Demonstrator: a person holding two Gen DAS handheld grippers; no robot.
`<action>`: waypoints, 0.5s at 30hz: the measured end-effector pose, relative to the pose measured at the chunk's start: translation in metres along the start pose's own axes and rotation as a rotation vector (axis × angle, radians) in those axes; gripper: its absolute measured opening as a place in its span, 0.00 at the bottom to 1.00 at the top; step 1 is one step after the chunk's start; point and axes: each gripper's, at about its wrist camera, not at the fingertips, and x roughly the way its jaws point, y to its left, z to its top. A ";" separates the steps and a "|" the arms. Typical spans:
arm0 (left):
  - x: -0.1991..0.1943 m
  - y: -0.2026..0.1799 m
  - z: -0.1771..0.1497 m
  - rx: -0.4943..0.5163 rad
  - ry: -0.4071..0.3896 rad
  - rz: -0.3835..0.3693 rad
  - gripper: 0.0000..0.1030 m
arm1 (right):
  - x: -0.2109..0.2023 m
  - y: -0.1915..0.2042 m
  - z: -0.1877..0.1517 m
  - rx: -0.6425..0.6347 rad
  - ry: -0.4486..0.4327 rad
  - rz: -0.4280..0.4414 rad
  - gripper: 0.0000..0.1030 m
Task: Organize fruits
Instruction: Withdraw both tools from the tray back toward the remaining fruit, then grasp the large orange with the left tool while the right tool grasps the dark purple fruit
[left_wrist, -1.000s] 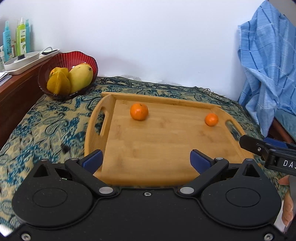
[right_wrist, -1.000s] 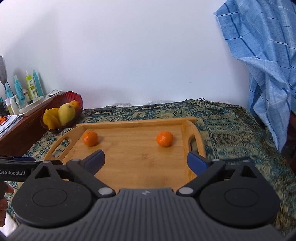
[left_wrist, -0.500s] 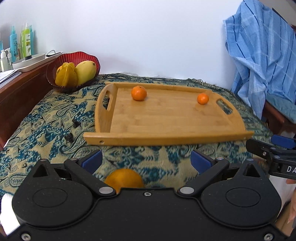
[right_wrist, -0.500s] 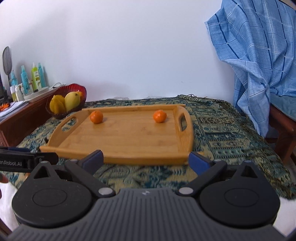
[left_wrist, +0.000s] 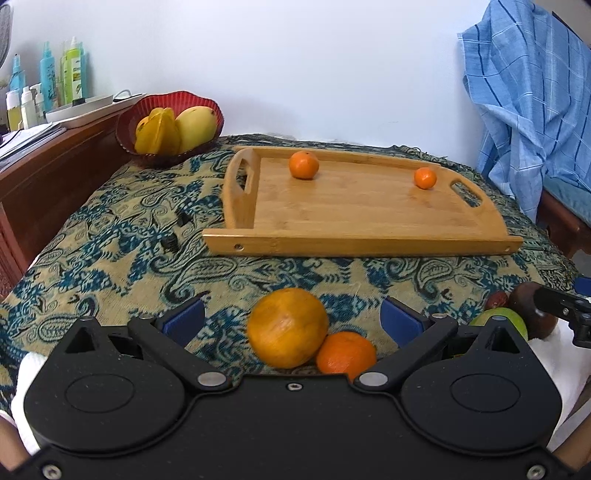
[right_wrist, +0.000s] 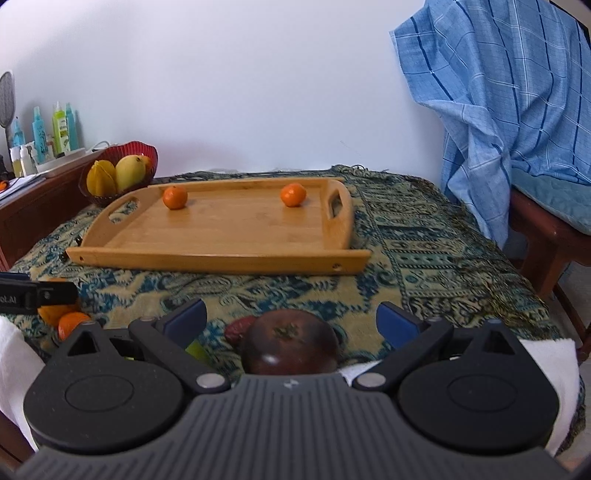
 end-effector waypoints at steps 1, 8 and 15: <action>0.000 0.001 -0.001 0.000 -0.001 0.003 0.99 | 0.000 -0.001 -0.001 0.000 0.004 -0.003 1.00; 0.001 0.002 -0.008 0.011 0.013 0.017 0.89 | 0.003 -0.002 -0.008 -0.006 0.038 -0.009 0.98; 0.005 0.007 -0.010 -0.024 0.025 0.010 0.77 | 0.009 0.000 -0.008 -0.006 0.062 -0.010 0.92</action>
